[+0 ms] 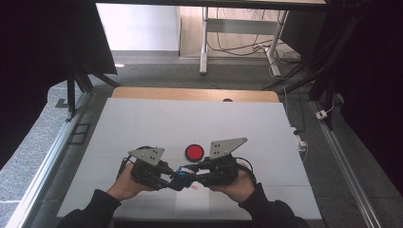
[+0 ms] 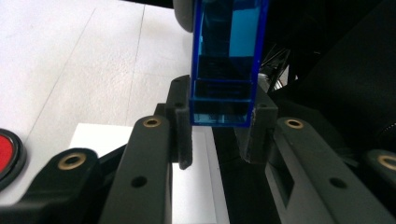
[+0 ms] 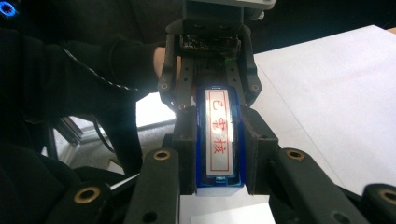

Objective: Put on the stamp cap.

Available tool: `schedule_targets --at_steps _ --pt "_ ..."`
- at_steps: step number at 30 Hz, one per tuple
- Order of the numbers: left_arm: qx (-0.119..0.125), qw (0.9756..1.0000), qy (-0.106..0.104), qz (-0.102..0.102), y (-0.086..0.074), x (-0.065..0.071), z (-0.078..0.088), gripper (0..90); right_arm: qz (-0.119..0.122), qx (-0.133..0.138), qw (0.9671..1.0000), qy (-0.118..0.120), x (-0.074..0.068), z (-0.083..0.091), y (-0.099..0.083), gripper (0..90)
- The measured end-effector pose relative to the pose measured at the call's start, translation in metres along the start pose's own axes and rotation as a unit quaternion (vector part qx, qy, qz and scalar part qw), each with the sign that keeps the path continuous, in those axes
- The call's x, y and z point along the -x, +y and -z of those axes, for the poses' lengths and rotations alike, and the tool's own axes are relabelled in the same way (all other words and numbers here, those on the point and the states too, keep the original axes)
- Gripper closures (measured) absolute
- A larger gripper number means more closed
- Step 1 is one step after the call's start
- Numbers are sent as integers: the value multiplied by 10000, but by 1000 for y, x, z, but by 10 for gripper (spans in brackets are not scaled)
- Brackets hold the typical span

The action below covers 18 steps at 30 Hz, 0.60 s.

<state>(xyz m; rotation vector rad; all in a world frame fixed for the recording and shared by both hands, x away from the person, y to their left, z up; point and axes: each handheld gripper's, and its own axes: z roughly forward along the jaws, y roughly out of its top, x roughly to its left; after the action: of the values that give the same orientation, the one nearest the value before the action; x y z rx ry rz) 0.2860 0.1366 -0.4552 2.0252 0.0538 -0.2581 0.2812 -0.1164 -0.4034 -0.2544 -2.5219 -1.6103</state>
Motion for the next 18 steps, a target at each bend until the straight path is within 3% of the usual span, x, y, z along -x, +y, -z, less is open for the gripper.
schedule_targets --at_steps 6,13,18 --pt "-28 10000 -3 -4 0 -1 0 690 -57 53 10000 51 1 0 -1 710" --pt "-292 9993 216 18 -2 2 -4 674 180 -261 9994 -104 -2 -5 -2 709" --pt "-153 9988 442 165 -3 3 0 569 227 -405 9988 -174 -2 -9 -5 709"
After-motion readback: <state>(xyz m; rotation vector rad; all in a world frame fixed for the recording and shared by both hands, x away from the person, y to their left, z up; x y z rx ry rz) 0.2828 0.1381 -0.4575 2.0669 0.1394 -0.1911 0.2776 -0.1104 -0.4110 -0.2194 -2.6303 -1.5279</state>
